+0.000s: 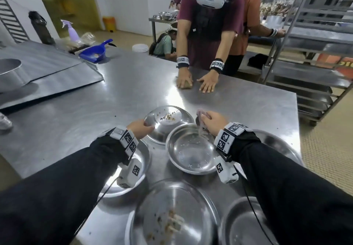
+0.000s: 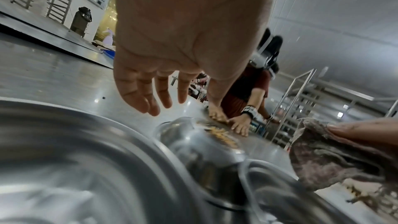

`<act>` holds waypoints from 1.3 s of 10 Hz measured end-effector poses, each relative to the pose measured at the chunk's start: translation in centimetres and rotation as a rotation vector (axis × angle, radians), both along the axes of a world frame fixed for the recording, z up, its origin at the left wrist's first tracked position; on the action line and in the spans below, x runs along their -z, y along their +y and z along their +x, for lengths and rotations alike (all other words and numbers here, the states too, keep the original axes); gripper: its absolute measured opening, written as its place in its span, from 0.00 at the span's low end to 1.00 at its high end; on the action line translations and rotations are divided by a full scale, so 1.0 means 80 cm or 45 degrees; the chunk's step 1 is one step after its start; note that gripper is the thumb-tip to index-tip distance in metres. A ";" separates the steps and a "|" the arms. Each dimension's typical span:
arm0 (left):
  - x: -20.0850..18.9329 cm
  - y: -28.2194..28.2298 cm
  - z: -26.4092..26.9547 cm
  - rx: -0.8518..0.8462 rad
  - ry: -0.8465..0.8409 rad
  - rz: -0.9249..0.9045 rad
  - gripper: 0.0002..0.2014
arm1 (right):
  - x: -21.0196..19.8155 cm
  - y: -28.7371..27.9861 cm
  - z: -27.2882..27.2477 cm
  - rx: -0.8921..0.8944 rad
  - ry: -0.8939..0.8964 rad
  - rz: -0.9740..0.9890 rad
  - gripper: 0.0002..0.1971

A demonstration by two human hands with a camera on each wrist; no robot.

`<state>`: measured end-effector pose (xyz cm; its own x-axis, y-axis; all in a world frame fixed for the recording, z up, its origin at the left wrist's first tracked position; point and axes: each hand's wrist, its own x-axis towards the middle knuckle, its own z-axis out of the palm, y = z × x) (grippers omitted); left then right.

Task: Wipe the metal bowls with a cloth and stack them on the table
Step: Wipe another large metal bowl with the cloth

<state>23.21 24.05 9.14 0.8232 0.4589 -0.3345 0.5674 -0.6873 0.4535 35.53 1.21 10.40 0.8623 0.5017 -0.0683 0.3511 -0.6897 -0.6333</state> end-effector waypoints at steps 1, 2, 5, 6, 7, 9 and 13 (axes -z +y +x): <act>0.020 0.064 0.020 0.009 0.073 0.013 0.22 | 0.015 0.057 0.034 0.024 0.023 -0.262 0.19; 0.034 0.093 0.037 0.035 0.123 -0.027 0.18 | 0.021 0.085 0.053 0.049 0.045 -0.372 0.20; 0.093 0.148 0.104 0.163 0.235 -0.064 0.28 | 0.060 0.170 0.108 0.122 0.118 -0.539 0.19; 0.111 0.152 0.129 0.115 0.206 -0.162 0.26 | 0.077 0.183 0.122 0.125 0.173 -0.563 0.17; 0.118 0.157 0.141 0.020 0.150 -0.243 0.24 | 0.083 0.190 0.126 0.053 0.165 -0.650 0.15; 0.134 0.166 0.151 -0.258 0.064 -0.435 0.21 | 0.098 0.193 0.139 0.061 0.163 -0.640 0.17; 0.224 0.219 0.177 -0.629 -0.285 -1.145 0.56 | 0.110 0.199 0.135 0.126 0.191 -0.385 0.19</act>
<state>37.34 41.55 -8.78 0.6972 0.4185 -0.5820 0.5329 0.2405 0.8113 46.35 17.13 1.62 0.8747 0.3543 -0.3306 0.1919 -0.8797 -0.4350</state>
